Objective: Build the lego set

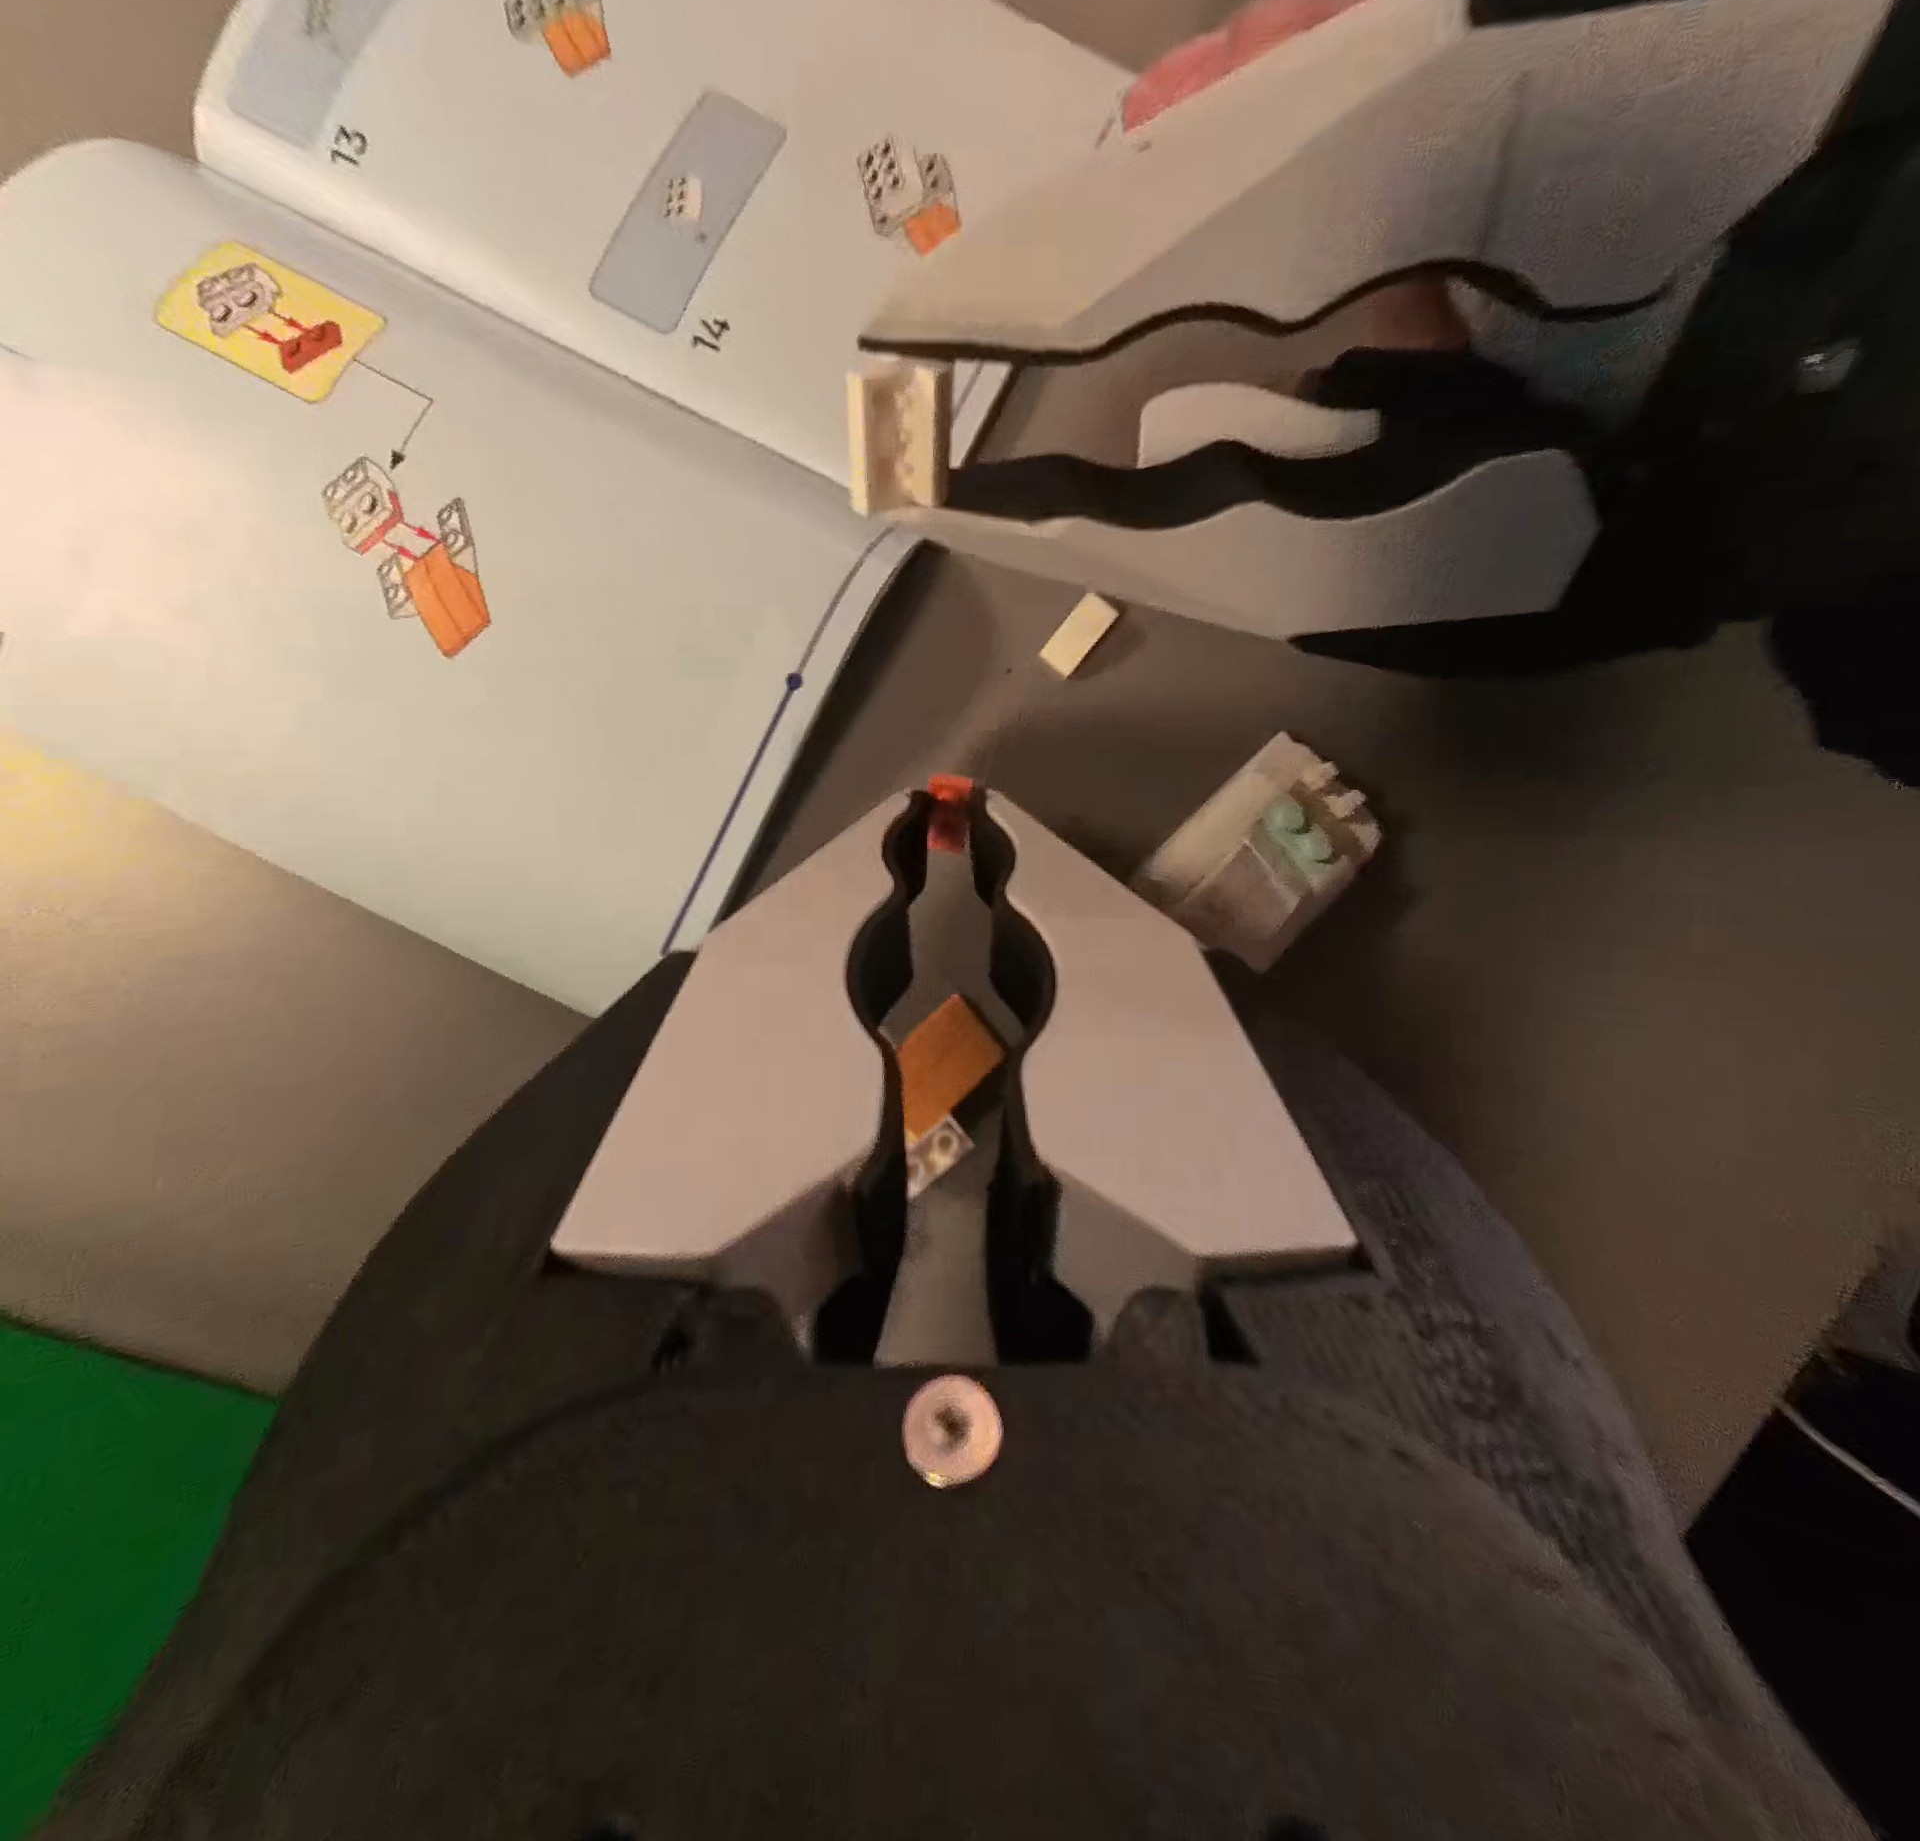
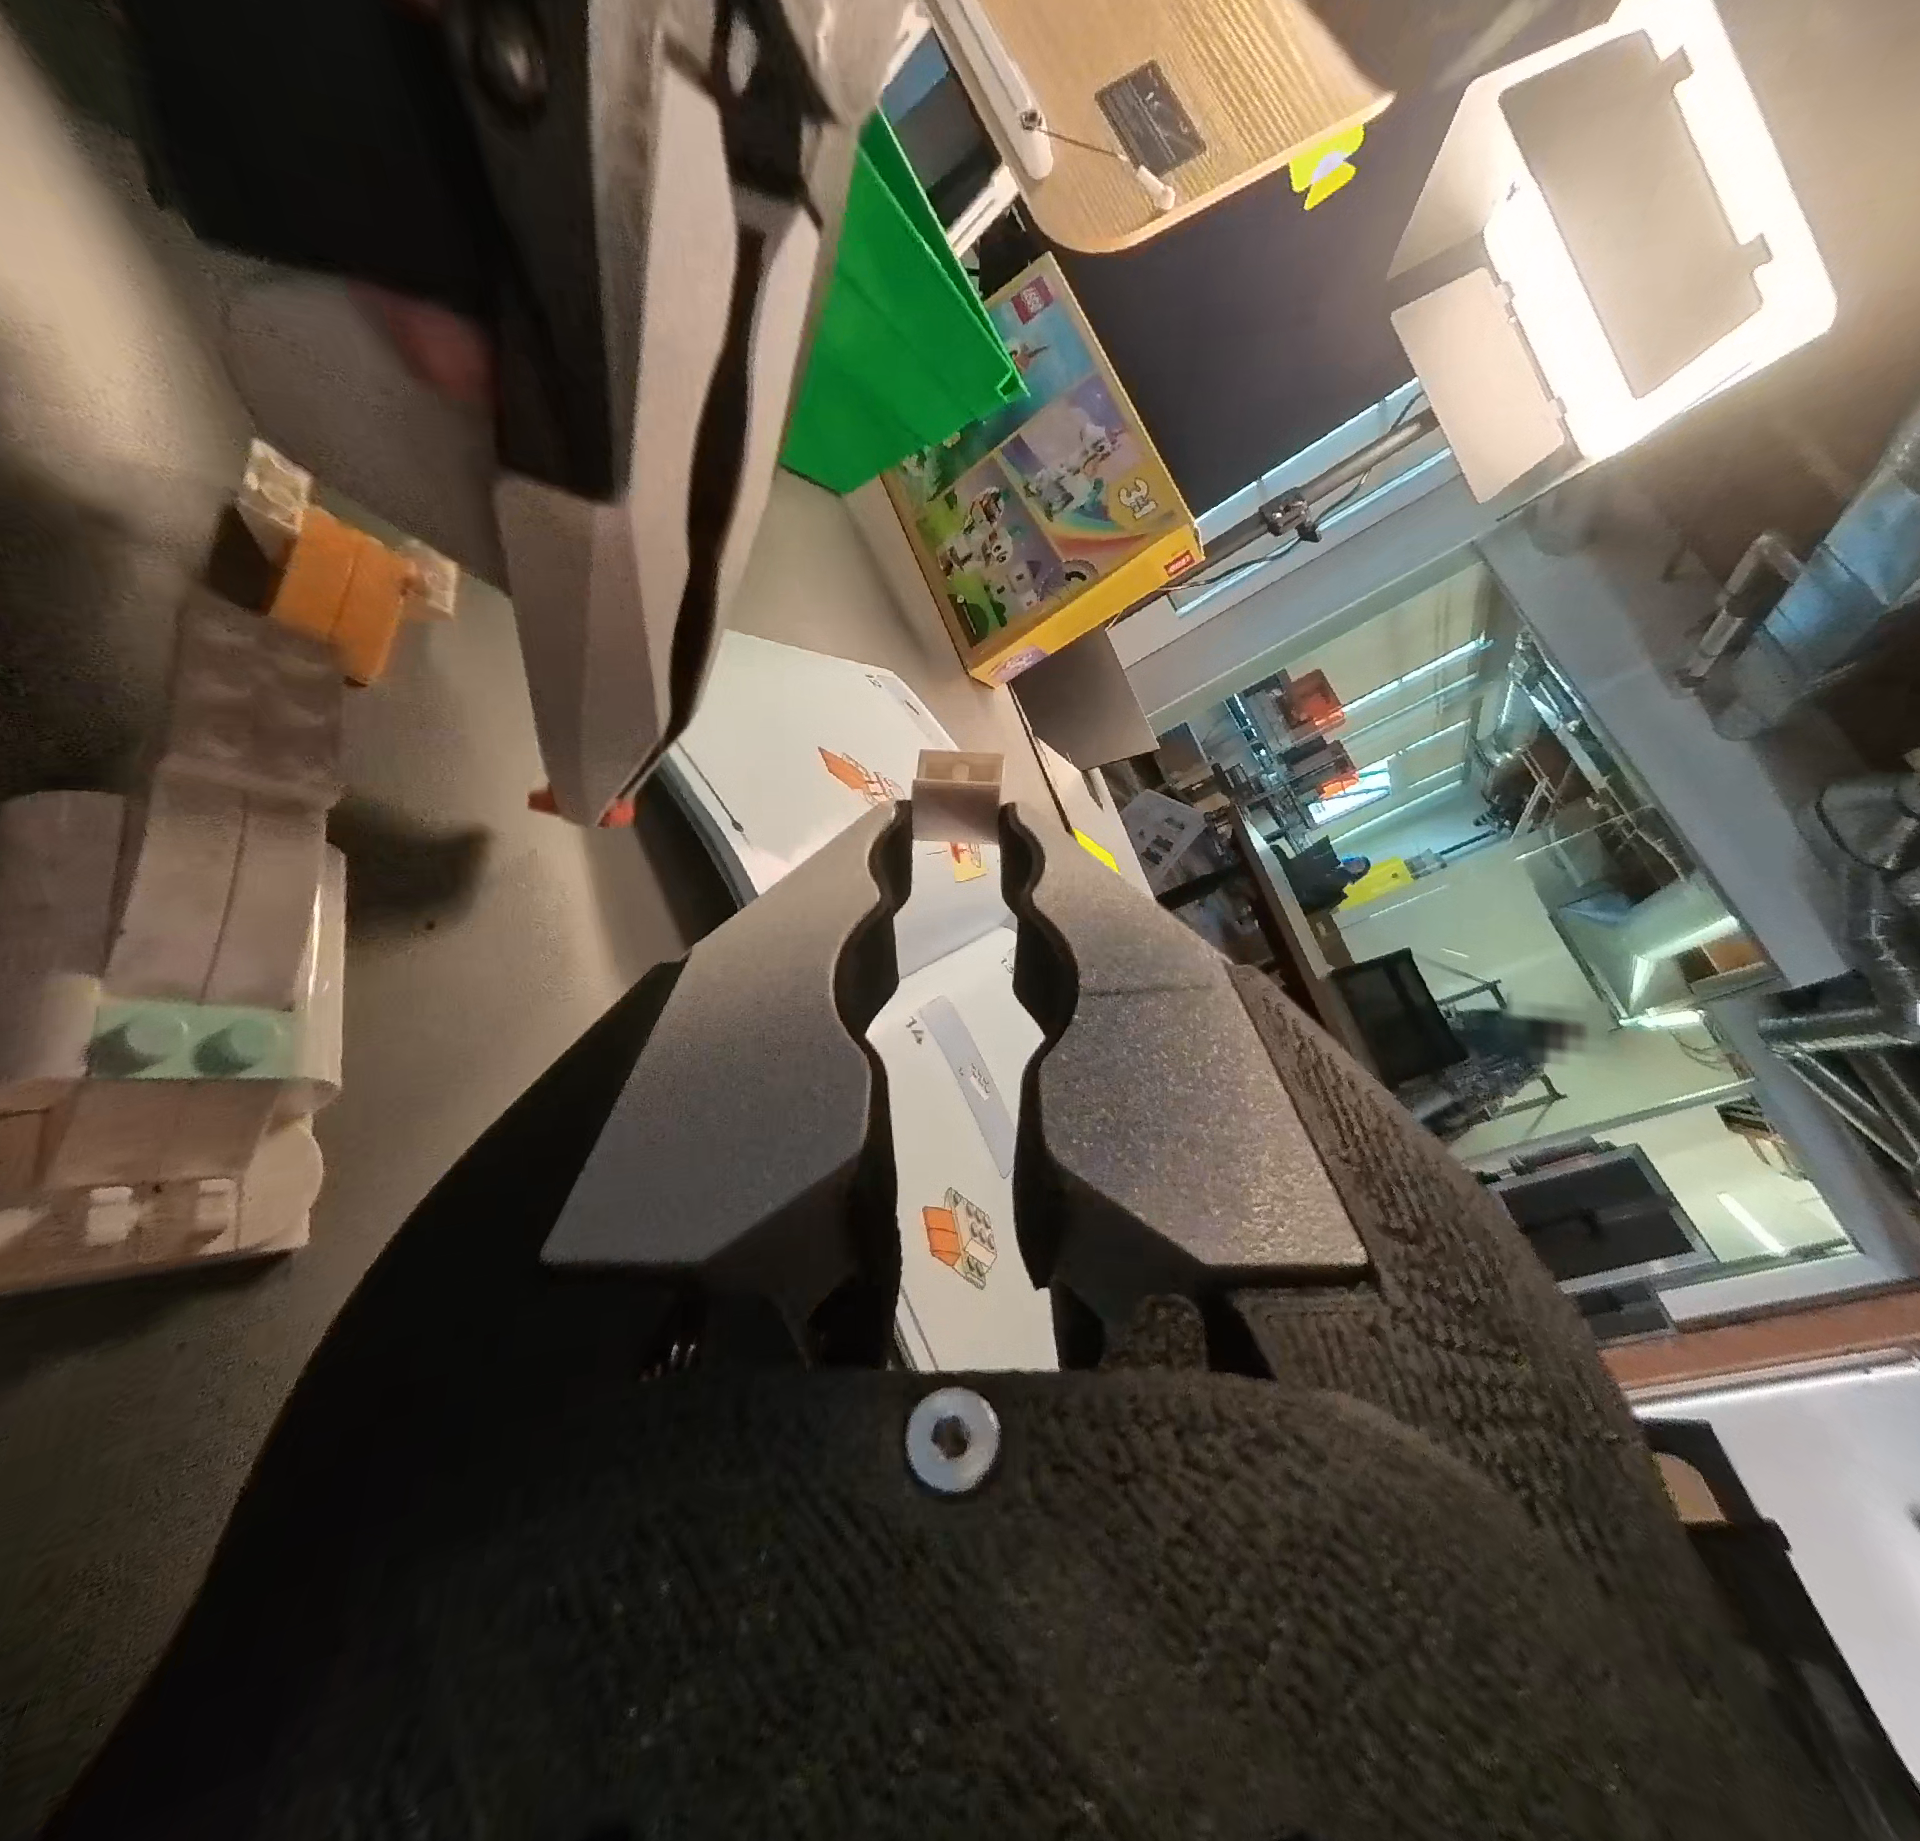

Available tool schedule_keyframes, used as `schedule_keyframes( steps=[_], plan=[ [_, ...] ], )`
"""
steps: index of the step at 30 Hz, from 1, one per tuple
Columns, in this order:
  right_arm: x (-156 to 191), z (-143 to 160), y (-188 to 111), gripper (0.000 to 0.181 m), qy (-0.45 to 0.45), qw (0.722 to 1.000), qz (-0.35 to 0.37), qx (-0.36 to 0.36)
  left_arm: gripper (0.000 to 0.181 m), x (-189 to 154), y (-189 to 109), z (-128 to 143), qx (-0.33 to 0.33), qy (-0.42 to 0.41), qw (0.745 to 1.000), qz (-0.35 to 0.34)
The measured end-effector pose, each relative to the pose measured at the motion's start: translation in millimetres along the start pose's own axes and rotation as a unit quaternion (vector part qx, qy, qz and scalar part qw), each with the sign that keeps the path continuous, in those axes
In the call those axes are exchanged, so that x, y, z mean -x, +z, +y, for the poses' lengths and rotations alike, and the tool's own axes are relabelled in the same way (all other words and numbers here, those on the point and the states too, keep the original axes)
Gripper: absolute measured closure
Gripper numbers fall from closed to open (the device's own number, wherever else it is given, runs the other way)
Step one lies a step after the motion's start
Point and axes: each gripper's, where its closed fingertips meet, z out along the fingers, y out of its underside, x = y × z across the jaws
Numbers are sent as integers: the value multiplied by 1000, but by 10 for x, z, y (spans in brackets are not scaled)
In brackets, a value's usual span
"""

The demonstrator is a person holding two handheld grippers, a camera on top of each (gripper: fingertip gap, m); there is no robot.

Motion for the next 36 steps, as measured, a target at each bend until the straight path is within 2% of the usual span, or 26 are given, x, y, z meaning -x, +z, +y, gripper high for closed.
schedule_keyframes(
  steps=[4,6,7,9,13,17,19,21,25,28,31,34,36],
  plan=[
    [-13,-10,-4,166,1,1000,4,-4,174,48,114,57,30,1,1000,-2],
    [-13,-8,-1,166,4,1000,3,-5,165,43,132,73,29,2,1000,4],
    [-9,-12,-1,166,9,1000,1,-7,155,28,119,67,23,5,1000,10],
    [-16,-45,-12,166,23,1000,-3,-19,149,21,62,52,5,23,1000,9],
    [-58,-192,-84,166,102,992,-34,-69,148,35,-224,-128,-116,74,990,-22],
    [-71,-417,-186,166,254,949,-115,-144,149,-29,-602,-330,-276,95,956,-40],
    [-47,-500,-221,167,305,924,-150,-174,154,-108,-719,-392,-334,87,938,-28],
    [-16,-523,-222,166,290,928,-149,-180,159,-198,-777,-450,-370,58,927,12],
    [89,-544,-206,166,204,956,-126,-171,159,-164,-689,-482,-356,-16,932,64],
    [127,-533,-184,166,172,964,-116,-163,169,-201,-643,-455,-339,-39,934,106],
    [146,-519,-167,166,141,972,-104,-155,172,-193,-622,-428,-322,-55,937,126],
    [188,-505,-159,165,99,980,-96,-146,173,-172,-607,-390,-307,-27,945,105],
    [231,-469,-167,163,98,979,-114,-140,173,-66,-553,-322,-285,29,958,32]
  ],
)
